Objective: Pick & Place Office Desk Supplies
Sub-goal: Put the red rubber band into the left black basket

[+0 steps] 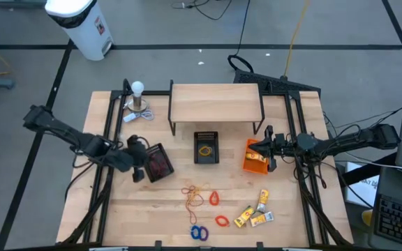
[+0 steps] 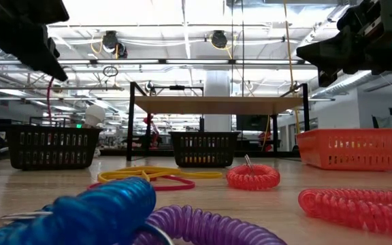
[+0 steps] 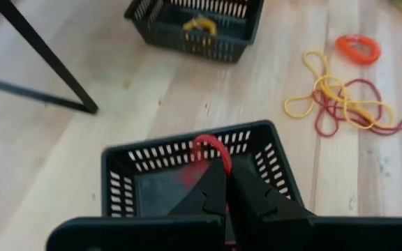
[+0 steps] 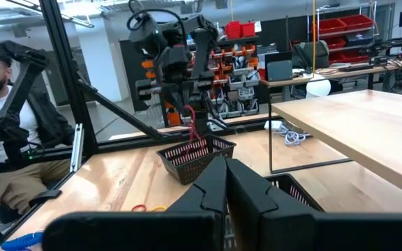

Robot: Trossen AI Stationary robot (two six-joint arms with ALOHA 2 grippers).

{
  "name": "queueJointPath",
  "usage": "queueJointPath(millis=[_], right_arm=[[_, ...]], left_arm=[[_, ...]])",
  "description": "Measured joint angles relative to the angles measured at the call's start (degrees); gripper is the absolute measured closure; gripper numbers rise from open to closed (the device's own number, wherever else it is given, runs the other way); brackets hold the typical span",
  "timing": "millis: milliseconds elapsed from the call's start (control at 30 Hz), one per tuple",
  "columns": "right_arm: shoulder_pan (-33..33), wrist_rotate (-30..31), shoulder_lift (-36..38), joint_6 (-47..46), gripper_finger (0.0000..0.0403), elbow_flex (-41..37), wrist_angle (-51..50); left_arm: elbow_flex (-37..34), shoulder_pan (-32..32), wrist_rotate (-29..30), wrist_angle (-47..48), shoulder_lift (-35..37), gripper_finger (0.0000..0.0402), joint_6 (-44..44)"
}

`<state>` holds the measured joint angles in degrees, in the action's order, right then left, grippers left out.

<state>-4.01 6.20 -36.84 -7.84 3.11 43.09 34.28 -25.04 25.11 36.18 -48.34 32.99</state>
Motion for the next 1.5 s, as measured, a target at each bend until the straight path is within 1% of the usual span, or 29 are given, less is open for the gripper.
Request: queueJointPath(millis=[233, 367, 667, 767, 1067, 1167, 1267, 1400, 1500], right_arm=[[-0.01, 0.02, 0.0, 0.0, 0.0403, 0.0, 0.0], [0.0, 0.02, 0.0, 0.0, 0.0403, 0.0, 0.0], [-0.05, -0.07, -0.02, -1.01, 0.0403, 0.0, -0.04], [-0.45, 0.0, 0.0, -0.65, 0.0403, 0.0, -0.04], [-0.61, 0.0, 0.0, -0.04, 0.0403, 0.02, -0.02], [-0.61, 0.0, 0.0, -0.04, 0.0403, 0.02, -0.02], [-0.61, 0.0, 0.0, -0.01, 0.0403, 0.02, -0.02], [-0.61, 0.0, 0.0, 0.97, 0.0403, 0.01, -0.02], [-0.61, 0.0, 0.0, 1.03, 0.0403, 0.0, -0.02]], left_arm=[[0.0, 0.27, -2.74, -0.41, -6.88, 0.0401, 2.35], [0.0, 1.15, -2.99, -0.49, -10.76, 0.0401, 3.54], [0.0, 4.09, -7.58, -5.31, -18.11, 0.0401, 0.96], [0.0, 4.97, -9.07, -7.4, -19.89, 0.0401, 0.06], [0.0, 6.42, -9.81, -8.76, -21.43, 0.0398, 0.27], [0.0, 7.03, -11.03, -8.93, -21.42, 0.0383, 0.32], [0.0, 7.57, -11.89, -9.72, -21.42, 0.0358, -0.49], [0.0, 7.76, -12.12, -10.68, -21.42, 0.0311, -3.01], [0.0, 7.76, -12.16, -11.51, -21.42, 0.0267, -4.59]])
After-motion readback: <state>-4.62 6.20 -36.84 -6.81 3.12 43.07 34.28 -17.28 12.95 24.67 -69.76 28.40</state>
